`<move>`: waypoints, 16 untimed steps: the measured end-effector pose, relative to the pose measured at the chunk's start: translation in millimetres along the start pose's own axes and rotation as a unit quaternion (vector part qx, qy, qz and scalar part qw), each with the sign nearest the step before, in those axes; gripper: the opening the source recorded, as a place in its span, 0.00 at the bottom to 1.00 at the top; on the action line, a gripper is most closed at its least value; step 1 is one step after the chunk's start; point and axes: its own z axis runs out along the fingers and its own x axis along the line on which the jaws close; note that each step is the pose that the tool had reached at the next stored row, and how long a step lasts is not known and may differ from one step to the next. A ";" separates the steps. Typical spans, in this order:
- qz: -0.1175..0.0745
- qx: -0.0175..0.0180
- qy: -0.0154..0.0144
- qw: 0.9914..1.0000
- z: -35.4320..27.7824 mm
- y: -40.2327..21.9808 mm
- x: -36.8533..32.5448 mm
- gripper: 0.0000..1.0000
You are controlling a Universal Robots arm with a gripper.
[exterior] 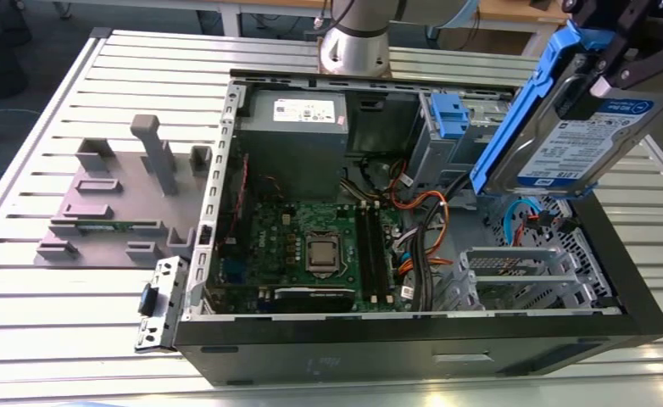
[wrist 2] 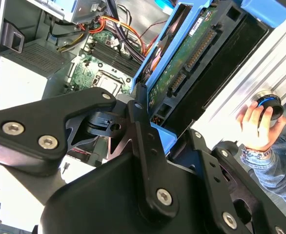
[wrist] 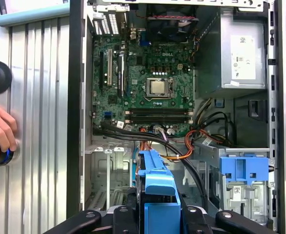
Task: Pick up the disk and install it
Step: 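Pick up the disk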
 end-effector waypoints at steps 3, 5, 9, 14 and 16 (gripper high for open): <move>0.000 0.000 0.000 1.000 0.0 0.0 0.6 0.37; 0.000 0.000 0.000 1.000 0.1 0.0 1.0 0.37; 0.000 0.000 0.000 1.000 0.0 0.0 1.8 0.37; 0.000 0.000 0.000 1.000 0.0 -0.1 2.8 0.37; 0.000 0.000 0.000 1.000 0.0 0.0 3.2 0.37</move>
